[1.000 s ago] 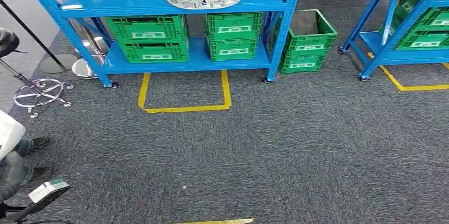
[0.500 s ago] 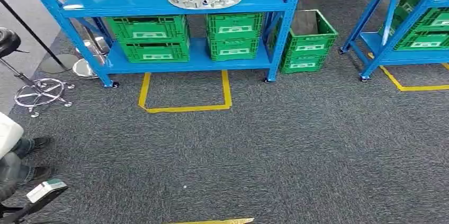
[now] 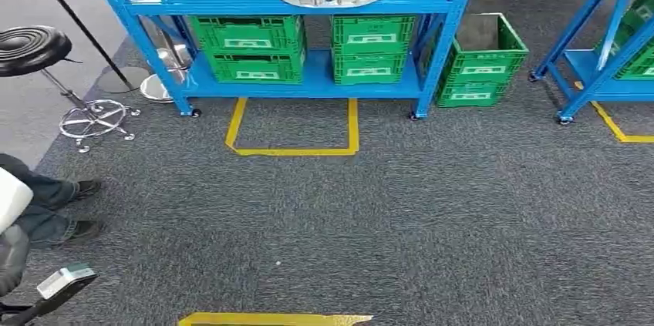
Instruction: Take the parts from the cabinet and place them on the table.
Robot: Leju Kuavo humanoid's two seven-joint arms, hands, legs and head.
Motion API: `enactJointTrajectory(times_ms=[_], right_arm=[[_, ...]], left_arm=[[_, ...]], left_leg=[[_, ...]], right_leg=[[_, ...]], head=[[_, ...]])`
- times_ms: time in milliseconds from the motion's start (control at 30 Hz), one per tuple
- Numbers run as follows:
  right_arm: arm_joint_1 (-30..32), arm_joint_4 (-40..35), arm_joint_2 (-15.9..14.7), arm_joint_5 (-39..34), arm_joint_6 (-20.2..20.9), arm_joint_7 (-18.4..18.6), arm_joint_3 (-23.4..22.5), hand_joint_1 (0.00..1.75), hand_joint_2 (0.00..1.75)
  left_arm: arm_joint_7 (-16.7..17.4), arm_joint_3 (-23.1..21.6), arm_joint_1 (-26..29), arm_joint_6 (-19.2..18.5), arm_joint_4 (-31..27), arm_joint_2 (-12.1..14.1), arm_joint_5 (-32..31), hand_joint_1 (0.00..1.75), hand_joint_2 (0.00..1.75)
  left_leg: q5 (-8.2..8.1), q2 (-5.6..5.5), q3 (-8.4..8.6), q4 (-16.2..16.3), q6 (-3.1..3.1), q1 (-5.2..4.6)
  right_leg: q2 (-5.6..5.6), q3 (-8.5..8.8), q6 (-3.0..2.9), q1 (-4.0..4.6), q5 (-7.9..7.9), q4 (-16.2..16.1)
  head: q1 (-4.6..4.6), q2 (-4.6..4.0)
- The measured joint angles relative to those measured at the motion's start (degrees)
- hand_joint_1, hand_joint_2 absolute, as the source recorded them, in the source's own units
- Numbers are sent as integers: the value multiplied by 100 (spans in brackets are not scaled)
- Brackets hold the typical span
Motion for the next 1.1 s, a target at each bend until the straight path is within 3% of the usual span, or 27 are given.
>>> enactJointTrajectory(times_ms=[33, 67, 133, 167, 200, 233, 300, 333, 367, 400, 433, 467, 500, 533, 567, 600, 667, 700, 733, 800, 833, 867, 900, 1000, 1033, 1067, 1100], right_arm=[[-5, -2, 0, 0, 0, -2, 0, 0, 0], [3, -7, 0, 0, 2, 0, 0, 0, 0], [15, -9, 0, 4, 2, 0, -2, 0, 0], [18, -13, 0, 11, 2, 0, -4, 0, 0], [18, -15, 0, 11, 2, 0, -4, 0, 0], [10, -20, -4, 64, -112, -108, -2, 0, 0], [-52, 296, -229, 424, -1044, -922, 313, 0, 0], [-221, 820, -355, 450, -1864, -1181, 598, 0, 0], [-479, 1309, -512, 446, -2850, -1299, 1040, 0, 0], [-742, 1674, -594, 437, -3756, -1344, 1702, 0, 0], [-977, 1909, -669, 442, -4312, -1360, 2418, 0, 0], [-1155, 2179, -729, 444, -4629, -1377, 3151, 0, 0], [-1267, 2410, -780, 441, -4528, -1405, 3689, 0, 0], [-1292, 2585, -878, 439, -4324, -1405, 4087, 0, 0], [-1277, 2737, -922, 439, -4203, -1414, 4406, 0, 0], [-1221, 2904, -977, 448, -4179, -1418, 4728, 0, 0], [-1080, 3084, -1040, 459, -4144, -1403, 5150, 0, 0], [-1039, 3166, -1084, 470, -4144, -1403, 5338, 0, 0], [-1017, 3233, -1091, 481, -4159, -1403, 5469, 0, 0], [-987, 3314, -1126, 501, -4238, -1357, 5685, 0, 0], [-973, 3357, -1130, 513, -4269, -1320, 5783, 0, 0], [-964, 3410, -1128, 525, -4297, -1289, 5851, 0, 0], [-960, 3469, -1104, 529, -4321, -1268, 5921, 0, 0], [-957, 3530, -1082, 536, -4343, -1160, 6055, 0, 0], [-958, 3541, -1049, 529, -4350, -1136, 6092, 0, 0], [-960, 3547, -1036, 529, -4360, -1121, 6113, 0, 0], [-955, 3569, -1018, 529, -4378, -1100, 6135, 0, 0]], left_arm=[[0, 4, 14, 0, 0, 2, 0, 175, 175], [0, 4, -8, 0, 0, 11, 0, 175, 175], [0, 2, -6, 0, 0, 9, 0, 175, 175], [0, 2, 5, 0, 2, 9, 0, 175, 175], [0, 2, 16, -2, 2, 9, 0, 175, 175], [0, 2, 12, -26, 2, 9, 40, 175, 175], [121, -258, -275, -225, 89, 156, 123, 175, 175], [355, -526, -706, -210, 292, 201, 0, 175, 175], [668, -907, -1221, -170, 607, 203, -147, 175, 175], [965, -1337, -1691, -129, 936, 206, -257, 175, 175], [1078, -1636, -1967, -116, 1140, 219, -280, 175, 175], [1127, -1902, -2113, -90, 1282, 217, -286, 175, 175], [1143, -2092, -2217, -90, 1384, 252, -293, 175, 175], [1160, -2241, -2291, -90, 1458, 278, -271, 175, 175], [1174, -2364, -2387, -83, 1525, 302, -253, 175, 175], [1195, -2460, -2460, -74, 1580, 313, -238, 175, 175], [1222, -2614, -2483, -72, 1644, 348, -223, 175, 175], [1248, -2675, -2471, -70, 1683, 367, -227, 175, 175], [1270, -2724, -2451, -70, 1705, 381, -254, 175, 175], [1322, -2780, -2448, -72, 1718, 394, -319, 175, 175], [1364, -2821, -2454, -72, 1718, 394, -364, 175, 175], [1399, -2859, -2460, -79, 1718, 394, -404, 175, 175], [1430, -2891, -2485, -94, 1718, 394, -448, 175, 175], [1484, -2977, -2478, -103, 1716, 389, -538, 175, 175], [1499, -2997, -2477, -103, 1716, 394, -559, 175, 175], [1510, -3010, -2503, -103, 1716, 396, -561, 175, 175], [1519, -3021, -2539, -101, 1716, 394, -566, 175, 175]], left_leg=[[-98, 242, -39, 103, -14, -9], [-336, 426, -169, 417, -37, -18], [-818, 533, -552, 1329, -72, -12], [-964, 543, -705, 1709, -79, -8], [-969, 546, -735, 1836, -74, -9], [-835, 553, -623, 1687, -57, -9], [-353, 648, -122, 756, 25, -37], [-134, 857, 148, 218, 98, -82], [-212, 1072, 176, 41, 147, -139], [-140, 968, 116, 40, 176, -143], [-126, 915, 73, 49, 200, -153], [-110, 885, 70, 48, 227, -161], [-63, 830, 75, 0, 272, -145], [3, 789, 113, -63, 303, -95], [37, 719, 95, -86, 342, -88], [63, 647, 55, -84, 379, -80], [78, 465, -3, -75, 376, -86], [80, 390, -16, -65, 372, -85], [78, 315, -17, -54, 365, -80], [50, 175, -16, -10, 321, -61], [25, 114, -16, 25, 283, -44], [-3, 67, -54, 57, 238, -53], [-7, 7, -118, 141, 206, -60], [46, -186, -168, 89, 94, -11], [2, -41, -184, 137, 69, -14], [-104, 277, -248, 295, 41, -50], [-304, 438, -414, 637, 16, -44]], right_leg=[[-91, -8, -41, -9, 20, -10], [-166, -18, -84, 0, 20, -10], [-324, -51, -105, 32, 21, -7], [-402, -69, -112, 46, 25, -6], [-483, -80, -117, 63, 29, -5], [-562, -80, -118, 80, 30, -4], [-730, -69, -116, 113, 38, -4], [-867, -70, -110, 121, 52, -4], [-954, -102, -93, 164, 69, 14], [-1013, -144, -66, 174, 91, 21], [-1059, -156, -38, 171, 113, 16], [-1087, -144, -8, 164, 136, -10], [-1145, -122, 22, 169, 149, -16], [-978, -190, 53, 149, 94, 45], [-575, -271, 100, 124, -66, 245], [-360, -457, 116, 99, -292, 636], [-218, -936, 165, 66, -684, 1603], [-216, -1072, 181, 64, -699, 1834], [-216, -1064, 194, 55, -556, 1754], [-161, -725, 200, 18, -25, 945], [-9, -483, 212, -15, 246, 383], [313, -361, 213, -52, 169, 175], [316, -310, 187, -65, 161, 79], [129, -316, 95, -17, 162, 127], [40, -300, 29, -54, 186, 82], [-24, -290, -11, -48, 177, 79], [-98, -288, -47, -35, 166, 79]], head=[[-11, 0], [-64, 0], [-83, 0], [-83, 0], [-83, 0], [-85, 0], [-89, 0], [-98, 0], [-105, 0], [-73, 0], [-72, 0], [-81, 0], [-81, 0], [-79, 0], [-72, 0], [-68, 0], [-63, 0], [-61, 0], [-59, 0], [-57, 0], [-59, 0], [-61, 0], [-79, 0], [-63, 0], [-68, 0], [-106, 0], [-125, 0]])
